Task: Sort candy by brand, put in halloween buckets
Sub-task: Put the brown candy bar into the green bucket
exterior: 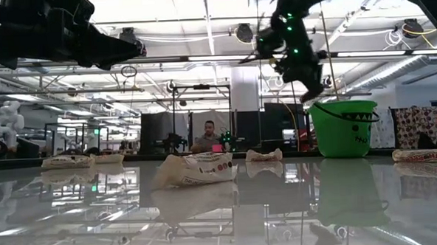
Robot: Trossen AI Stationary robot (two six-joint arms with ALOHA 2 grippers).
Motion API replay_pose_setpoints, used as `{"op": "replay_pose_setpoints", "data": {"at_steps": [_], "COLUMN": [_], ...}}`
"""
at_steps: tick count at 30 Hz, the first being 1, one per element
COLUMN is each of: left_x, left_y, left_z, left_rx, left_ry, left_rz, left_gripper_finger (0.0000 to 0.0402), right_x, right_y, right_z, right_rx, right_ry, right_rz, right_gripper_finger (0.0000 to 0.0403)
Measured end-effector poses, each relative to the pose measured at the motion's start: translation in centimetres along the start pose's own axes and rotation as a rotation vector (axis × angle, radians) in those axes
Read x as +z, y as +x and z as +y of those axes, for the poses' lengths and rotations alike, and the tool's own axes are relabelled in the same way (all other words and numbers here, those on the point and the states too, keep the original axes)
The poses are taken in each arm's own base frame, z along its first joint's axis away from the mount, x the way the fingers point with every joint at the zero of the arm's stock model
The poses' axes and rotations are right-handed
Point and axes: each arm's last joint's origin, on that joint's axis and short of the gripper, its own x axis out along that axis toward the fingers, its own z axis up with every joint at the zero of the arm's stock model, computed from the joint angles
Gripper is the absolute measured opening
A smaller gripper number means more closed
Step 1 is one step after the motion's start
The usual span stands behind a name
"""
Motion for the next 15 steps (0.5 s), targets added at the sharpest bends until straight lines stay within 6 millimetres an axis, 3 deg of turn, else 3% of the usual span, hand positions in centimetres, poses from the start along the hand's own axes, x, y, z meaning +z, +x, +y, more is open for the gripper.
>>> {"op": "replay_pose_setpoints", "data": {"at_steps": [3,6,15], "left_x": [-0.1,-0.1,-0.2], "left_y": [0.0,0.0,0.0], "left_z": [0.0,0.0,0.0], "left_rx": [-0.001,-0.001,-0.004], "left_ry": [0.000,0.000,-0.027], "left_rz": [0.006,0.006,0.018], "left_gripper_finger": [0.0128,0.0128,0.0128], "right_x": [0.0,0.1,-1.5], "right_y": [1.0,1.4,1.8], "right_z": [-1.7,-2.1,-2.3], "right_rx": [0.111,0.202,0.201], "right_ry": [0.128,0.174,0.146], "right_rz": [0.049,0.077,0.103], "right_gripper_finger": [0.0091,0.0091,0.0091]}}
